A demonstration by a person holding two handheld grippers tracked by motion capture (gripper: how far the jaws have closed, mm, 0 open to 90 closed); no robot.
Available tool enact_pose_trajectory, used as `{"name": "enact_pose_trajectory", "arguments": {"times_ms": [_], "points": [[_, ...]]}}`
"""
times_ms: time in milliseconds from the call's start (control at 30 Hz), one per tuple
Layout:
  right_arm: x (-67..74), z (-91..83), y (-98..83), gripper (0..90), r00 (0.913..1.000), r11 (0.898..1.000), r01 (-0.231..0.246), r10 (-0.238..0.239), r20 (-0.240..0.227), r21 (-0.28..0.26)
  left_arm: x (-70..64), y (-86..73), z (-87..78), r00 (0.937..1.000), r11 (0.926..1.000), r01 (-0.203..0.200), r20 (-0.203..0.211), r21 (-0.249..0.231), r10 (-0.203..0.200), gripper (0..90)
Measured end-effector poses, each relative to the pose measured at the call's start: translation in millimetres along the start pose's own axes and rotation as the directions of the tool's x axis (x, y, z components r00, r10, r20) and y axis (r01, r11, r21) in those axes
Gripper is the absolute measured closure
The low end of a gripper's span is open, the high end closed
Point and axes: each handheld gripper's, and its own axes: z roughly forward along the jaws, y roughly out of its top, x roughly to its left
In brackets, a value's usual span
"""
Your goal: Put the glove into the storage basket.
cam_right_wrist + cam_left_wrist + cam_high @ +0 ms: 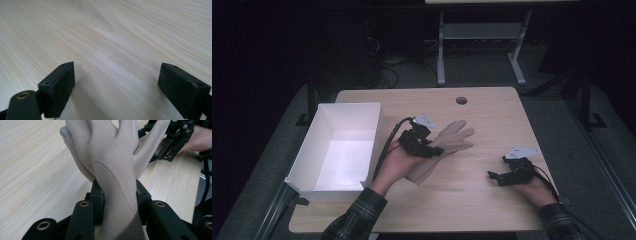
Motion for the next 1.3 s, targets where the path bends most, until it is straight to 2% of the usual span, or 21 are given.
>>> {"name": "enact_pose_trajectory", "arguments": {"times_ms": [333,400,533,667,800,1000,1167,1300], "points": [[0.1,0.2,0.2,13.6,1.0000,1.000,0.001,-0.001,0.002,0.001,18.7,0.7,-51.6,0.9984,0.9988,0.026,-0.050,-0.041,-0.028,67.6],[0.2,0.1,0.2,13.6,1.0000,1.000,0.001,-0.001,0.001,0.001,22.4,-0.6,-61.2,0.9966,0.9970,0.047,-0.065,-0.061,-0.051,67.6],[0.2,0.3,0.3,13.6,1.0000,1.000,0.002,-0.002,0.002,0.000,32.3,-5.5,-79.2,0.9933,0.9954,0.059,-0.095,-0.075,-0.066,67.7],[0.4,0.4,0.3,13.6,1.0000,1.000,0.000,0.000,0.002,0.000,42.8,-13.3,-97.1,0.9870,0.9907,0.088,-0.125,-0.104,-0.101,67.7],[0.5,0.5,0.4,13.6,1.0000,1.000,-0.001,0.001,0.002,0.000,56.4,-25.0,-113.6,0.9751,0.9867,0.111,-0.179,-0.119,-0.132,67.7],[0.4,0.5,0.4,13.6,1.0000,1.000,0.000,0.000,0.003,0.000,75.6,-47.5,-136.2,0.9548,0.9725,0.168,-0.219,-0.162,-0.201,67.7],[0.5,0.5,0.4,13.6,1.0000,1.000,-0.001,0.001,0.003,0.000,86.9,-68.4,-150.5,0.9259,0.9662,0.199,-0.292,-0.165,-0.240,67.7],[0.8,0.6,0.6,13.6,1.0000,1.000,-0.003,0.003,0.005,0.001,96.8,-89.3,-156.2,0.9055,0.9535,0.243,-0.311,-0.179,-0.289,67.6]]}}
